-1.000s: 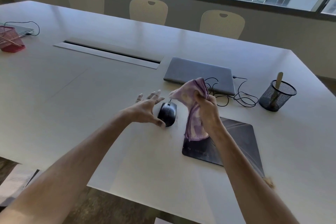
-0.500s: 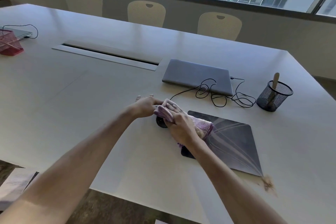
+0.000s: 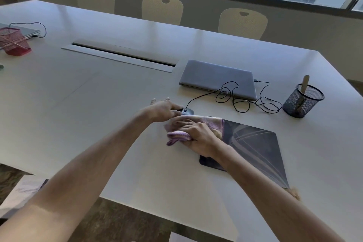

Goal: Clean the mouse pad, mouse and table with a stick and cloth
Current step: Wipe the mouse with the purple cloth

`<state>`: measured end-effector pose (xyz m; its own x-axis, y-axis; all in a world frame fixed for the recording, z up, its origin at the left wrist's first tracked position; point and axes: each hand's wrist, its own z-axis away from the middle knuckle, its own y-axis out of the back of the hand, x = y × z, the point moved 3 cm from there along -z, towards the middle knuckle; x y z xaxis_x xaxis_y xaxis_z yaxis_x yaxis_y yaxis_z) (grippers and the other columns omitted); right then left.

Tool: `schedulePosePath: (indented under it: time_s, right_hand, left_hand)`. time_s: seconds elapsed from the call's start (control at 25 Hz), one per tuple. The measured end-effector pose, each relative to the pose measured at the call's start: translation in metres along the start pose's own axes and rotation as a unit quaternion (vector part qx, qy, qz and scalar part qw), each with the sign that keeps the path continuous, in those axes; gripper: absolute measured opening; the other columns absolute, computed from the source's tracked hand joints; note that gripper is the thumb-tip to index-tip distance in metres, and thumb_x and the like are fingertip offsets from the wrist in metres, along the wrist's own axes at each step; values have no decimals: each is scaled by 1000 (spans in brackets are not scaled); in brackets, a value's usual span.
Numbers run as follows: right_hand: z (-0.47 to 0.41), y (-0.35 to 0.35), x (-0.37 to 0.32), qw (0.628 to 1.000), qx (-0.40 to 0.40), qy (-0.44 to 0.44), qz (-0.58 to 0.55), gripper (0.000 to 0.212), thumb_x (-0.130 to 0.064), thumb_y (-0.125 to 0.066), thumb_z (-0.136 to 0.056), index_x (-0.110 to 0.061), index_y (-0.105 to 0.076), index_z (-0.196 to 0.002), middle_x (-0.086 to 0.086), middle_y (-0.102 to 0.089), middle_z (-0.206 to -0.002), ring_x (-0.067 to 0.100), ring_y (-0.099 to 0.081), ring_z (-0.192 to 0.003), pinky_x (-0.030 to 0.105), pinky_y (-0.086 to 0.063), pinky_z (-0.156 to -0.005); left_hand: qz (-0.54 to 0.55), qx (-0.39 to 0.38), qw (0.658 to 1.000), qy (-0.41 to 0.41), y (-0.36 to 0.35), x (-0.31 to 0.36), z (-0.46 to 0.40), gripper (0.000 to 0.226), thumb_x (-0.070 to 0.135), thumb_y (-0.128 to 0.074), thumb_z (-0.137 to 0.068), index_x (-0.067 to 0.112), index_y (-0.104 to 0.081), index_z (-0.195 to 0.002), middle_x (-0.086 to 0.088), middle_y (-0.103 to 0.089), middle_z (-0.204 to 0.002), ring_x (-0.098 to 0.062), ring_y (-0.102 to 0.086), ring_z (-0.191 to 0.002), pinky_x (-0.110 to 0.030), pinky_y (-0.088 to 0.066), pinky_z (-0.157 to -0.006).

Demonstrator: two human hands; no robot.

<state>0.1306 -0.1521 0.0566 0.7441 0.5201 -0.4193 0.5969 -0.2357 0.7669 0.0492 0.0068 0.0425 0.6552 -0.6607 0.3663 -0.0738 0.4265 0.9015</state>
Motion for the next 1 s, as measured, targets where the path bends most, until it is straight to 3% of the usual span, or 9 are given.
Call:
schedulePosePath:
  time_s: [0.28, 0.4, 0.48, 0.56, 0.64, 0.72, 0.84, 0.92, 1.0]
  right_hand:
    - [-12, 9, 11, 988, -43, -125, -79, 24, -17, -62, -69, 2, -72, -80, 7, -73, -91, 22, -64, -85, 35, -48, -80]
    - [-9, 13, 12, 979, -76, -170, -82, 21, -20, -60, -67, -1, -67, -74, 4, -69, -79, 22, -61, -74, 41, -48, -72]
    - [-4, 19, 18, 961, -95, -232, -121, 16, -22, -59, -68, -8, -57, -59, 0, -55, -62, 19, -47, -60, 41, -41, -60]
    - [6, 32, 24, 937, -84, -288, -178, 27, -19, -60, -69, -21, -45, -47, -10, -40, -51, 10, -33, -51, 33, -28, -50]
    - [15, 47, 25, 912, -16, -303, -277, 36, -5, -62, -77, -25, -51, -50, -12, -43, -48, 5, -37, -47, 22, -30, -48]
    - [20, 64, 27, 876, 98, -299, -365, 36, 6, -56, -86, -16, -66, -59, -10, -58, -53, 1, -53, -50, 14, -42, -53]
    - [16, 78, 25, 783, 229, -304, -491, 24, -16, -56, -83, -21, -76, -70, -1, -68, -66, 12, -64, -60, 24, -51, -57]
    - [10, 78, 24, 715, 262, -296, -576, 21, -28, -58, -84, -15, -75, -86, 9, -70, -81, 21, -67, -75, 31, -54, -68]
    - [5, 75, 28, 659, 280, -312, -625, 32, -32, -54, -90, -6, -67, -102, 15, -69, -91, 28, -65, -86, 36, -53, -77]
  left_hand:
    - [-35, -20, 999, -3, 7, 4, 3, 42, 47, -38, -100, 41, -42, -141, -3, -38, -152, -16, -1, -148, -57, 5, -114]
    - [-44, -19, 999, -1, 8, 8, 5, 41, 45, -38, -100, 41, -41, -141, -3, -38, -152, -15, 0, -148, -56, 7, -113]
    - [-44, -18, 999, 3, 8, 8, 5, 41, 45, -38, -100, 42, -41, -141, -2, -38, -152, -15, 0, -148, -56, 7, -113]
    - [-34, -21, 999, 7, 7, 8, 4, 40, 44, -39, -100, 42, -41, -140, -1, -40, -150, -14, 0, -148, -56, 7, -113]
    - [-24, -23, 999, 12, 9, 9, 4, 40, 43, -42, -99, 41, -43, -140, 2, -42, -149, -14, 0, -148, -55, 7, -113]
    - [-30, 5, 1000, 0, 14, 13, 6, 43, 40, -48, -97, 35, -45, -140, 5, -42, -149, -15, -6, -147, -54, 3, -115]
    - [45, 102, 987, -118, 30, 37, 18, 47, 14, -59, -91, 26, -54, -135, 6, -50, -143, -18, -31, -139, -42, -18, -115]
    - [250, 38, 944, -209, 37, 53, 32, 60, -12, -56, -76, 20, -61, -126, 12, -59, -132, -7, -48, -127, -23, -36, -103]
    - [424, -77, 875, -221, 39, 63, 49, 59, -18, -55, -71, 14, -64, -120, 9, -64, -126, -6, -53, -123, -16, -42, -94]
